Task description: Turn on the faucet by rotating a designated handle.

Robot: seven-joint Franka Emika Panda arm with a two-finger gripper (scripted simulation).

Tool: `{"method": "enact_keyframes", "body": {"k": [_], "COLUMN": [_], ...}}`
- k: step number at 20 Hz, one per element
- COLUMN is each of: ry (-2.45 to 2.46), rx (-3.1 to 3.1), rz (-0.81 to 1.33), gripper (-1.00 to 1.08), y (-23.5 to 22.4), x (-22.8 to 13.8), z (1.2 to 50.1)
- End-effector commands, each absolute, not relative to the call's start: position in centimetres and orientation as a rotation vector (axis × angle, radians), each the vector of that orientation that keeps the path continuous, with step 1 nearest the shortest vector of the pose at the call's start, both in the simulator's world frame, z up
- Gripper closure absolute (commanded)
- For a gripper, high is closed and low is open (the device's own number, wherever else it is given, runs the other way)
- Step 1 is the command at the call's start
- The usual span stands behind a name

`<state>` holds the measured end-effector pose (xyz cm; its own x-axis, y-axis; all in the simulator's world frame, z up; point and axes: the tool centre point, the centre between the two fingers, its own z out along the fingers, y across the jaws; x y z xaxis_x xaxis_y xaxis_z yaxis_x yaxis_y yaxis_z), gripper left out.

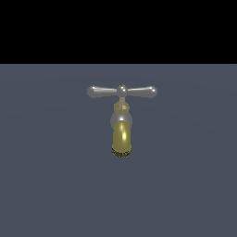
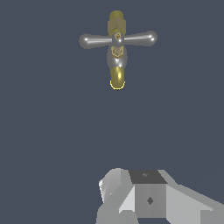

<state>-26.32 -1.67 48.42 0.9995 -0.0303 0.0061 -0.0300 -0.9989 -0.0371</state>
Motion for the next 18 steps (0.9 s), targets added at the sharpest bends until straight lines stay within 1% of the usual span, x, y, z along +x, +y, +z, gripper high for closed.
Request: {"method": "enact_keyframes", "body": {"k": [1, 10, 18], "ry": [0.047, -0.026, -0.213], "rx": [-3.104, -3.105, -3.101], "rz": [-0.01, -0.01, -0.009], "gripper": [1.08, 1.08, 1.08], "y": [-1.7, -2.4, -4.1], "x": [-26.3, -26.1, -25.4], "z": [48.4, 47.6, 45.4]}}
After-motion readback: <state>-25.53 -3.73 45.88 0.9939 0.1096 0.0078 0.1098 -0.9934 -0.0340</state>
